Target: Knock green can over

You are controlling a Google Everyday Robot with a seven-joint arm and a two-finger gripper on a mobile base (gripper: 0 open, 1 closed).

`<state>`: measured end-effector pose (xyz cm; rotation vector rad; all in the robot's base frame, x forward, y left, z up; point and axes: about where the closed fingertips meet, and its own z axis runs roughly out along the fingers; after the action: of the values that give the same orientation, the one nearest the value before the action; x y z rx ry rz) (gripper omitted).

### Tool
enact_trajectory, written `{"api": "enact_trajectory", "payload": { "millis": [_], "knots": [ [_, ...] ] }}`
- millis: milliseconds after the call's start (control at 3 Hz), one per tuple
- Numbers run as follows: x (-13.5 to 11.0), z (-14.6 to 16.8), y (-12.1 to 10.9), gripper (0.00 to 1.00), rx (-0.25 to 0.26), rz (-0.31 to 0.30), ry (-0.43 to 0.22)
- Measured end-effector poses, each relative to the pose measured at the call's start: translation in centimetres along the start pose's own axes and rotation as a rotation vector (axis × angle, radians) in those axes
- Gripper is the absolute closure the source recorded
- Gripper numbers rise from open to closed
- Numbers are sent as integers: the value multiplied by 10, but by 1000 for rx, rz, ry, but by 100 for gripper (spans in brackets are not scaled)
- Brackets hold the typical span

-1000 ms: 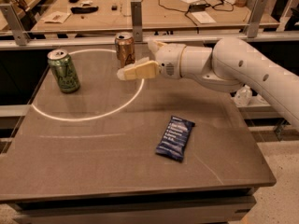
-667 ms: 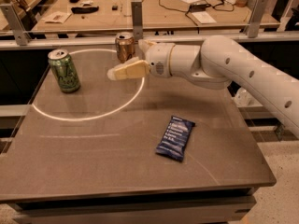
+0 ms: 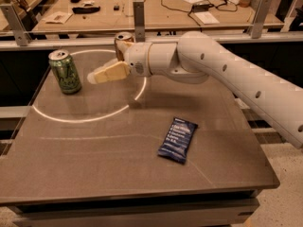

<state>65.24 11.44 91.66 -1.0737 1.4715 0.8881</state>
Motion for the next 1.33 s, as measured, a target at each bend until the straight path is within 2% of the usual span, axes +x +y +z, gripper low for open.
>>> {"api": "enact_trajectory", "payload": {
  "millis": [333, 667, 1000, 1333],
  "knots": [
    [1, 40, 12, 0, -66, -12, 26],
    [1, 40, 12, 0, -66, -12, 26],
    [-4, 51, 16, 0, -80, -1, 3],
    [-4, 64, 22, 0, -68, 9, -18]
  ]
}}
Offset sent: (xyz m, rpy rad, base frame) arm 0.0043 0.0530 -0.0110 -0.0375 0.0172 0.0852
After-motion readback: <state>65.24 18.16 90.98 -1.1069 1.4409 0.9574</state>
